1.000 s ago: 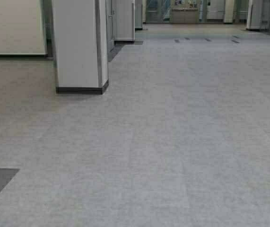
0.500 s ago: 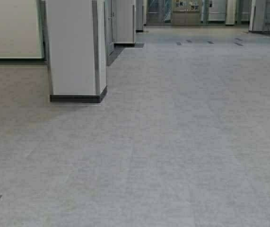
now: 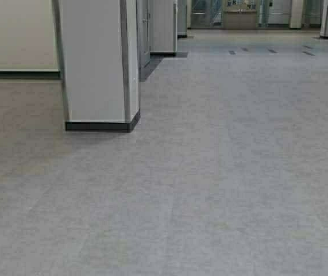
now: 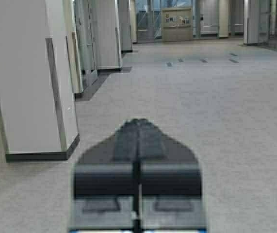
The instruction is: Navigate to elevator, push the call button, then enter the elevator
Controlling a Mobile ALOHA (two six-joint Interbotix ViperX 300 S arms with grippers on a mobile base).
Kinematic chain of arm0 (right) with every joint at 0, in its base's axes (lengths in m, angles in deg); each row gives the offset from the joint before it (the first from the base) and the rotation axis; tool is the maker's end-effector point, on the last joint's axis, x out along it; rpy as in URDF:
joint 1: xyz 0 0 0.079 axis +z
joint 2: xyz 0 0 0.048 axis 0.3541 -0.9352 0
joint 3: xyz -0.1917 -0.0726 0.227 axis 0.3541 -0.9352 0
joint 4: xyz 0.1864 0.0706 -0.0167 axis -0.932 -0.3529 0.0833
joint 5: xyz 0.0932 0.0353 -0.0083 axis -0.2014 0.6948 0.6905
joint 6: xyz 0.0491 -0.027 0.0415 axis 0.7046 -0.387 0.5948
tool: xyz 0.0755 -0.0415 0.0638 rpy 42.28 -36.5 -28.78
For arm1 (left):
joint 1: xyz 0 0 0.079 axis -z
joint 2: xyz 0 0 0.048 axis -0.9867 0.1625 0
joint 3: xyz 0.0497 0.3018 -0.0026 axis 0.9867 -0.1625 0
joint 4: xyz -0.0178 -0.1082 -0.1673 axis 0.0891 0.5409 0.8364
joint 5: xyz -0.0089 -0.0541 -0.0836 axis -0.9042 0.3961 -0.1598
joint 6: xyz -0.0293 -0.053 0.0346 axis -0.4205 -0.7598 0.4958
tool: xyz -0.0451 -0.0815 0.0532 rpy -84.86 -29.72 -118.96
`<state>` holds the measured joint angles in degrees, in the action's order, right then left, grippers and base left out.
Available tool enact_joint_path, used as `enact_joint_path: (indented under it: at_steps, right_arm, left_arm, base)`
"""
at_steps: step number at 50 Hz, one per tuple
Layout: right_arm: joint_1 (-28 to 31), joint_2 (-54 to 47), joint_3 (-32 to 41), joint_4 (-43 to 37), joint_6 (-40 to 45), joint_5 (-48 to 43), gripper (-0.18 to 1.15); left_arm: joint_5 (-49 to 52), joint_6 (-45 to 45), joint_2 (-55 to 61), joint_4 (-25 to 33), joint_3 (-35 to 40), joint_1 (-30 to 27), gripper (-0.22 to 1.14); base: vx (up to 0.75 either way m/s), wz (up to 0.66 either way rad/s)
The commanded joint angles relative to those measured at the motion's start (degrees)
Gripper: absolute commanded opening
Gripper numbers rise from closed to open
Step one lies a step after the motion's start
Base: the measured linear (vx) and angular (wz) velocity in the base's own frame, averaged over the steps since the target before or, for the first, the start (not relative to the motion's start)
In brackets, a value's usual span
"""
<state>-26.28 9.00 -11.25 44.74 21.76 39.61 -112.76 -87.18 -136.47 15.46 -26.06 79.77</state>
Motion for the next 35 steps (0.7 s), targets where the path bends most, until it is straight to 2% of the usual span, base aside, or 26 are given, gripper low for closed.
enact_joint_path:
  at_steps: [1, 23, 35]
  right_arm:
    - [0.09, -0.35, 0.88, 0.0, 0.09, -0.7, 0.05]
    - [0.09, -1.85, 1.05, 0.0, 1.14, -2.81, 0.05]
    - [0.09, -0.79, 0.97, 0.0, 1.67, -2.9, 0.05]
  left_arm:
    - [-0.88, -0.09, 0.44, 0.0, 0.53, 0.0, 0.03]
    - [-0.97, -0.09, 0.62, 0.0, -0.18, 0.0, 0.03]
    - [-1.05, -0.35, 1.05, -0.18, 0.09, -0.09, 0.03]
  base:
    - [0.69, 0.1]
    - [0.7, 0.08]
    - [0.69, 0.25]
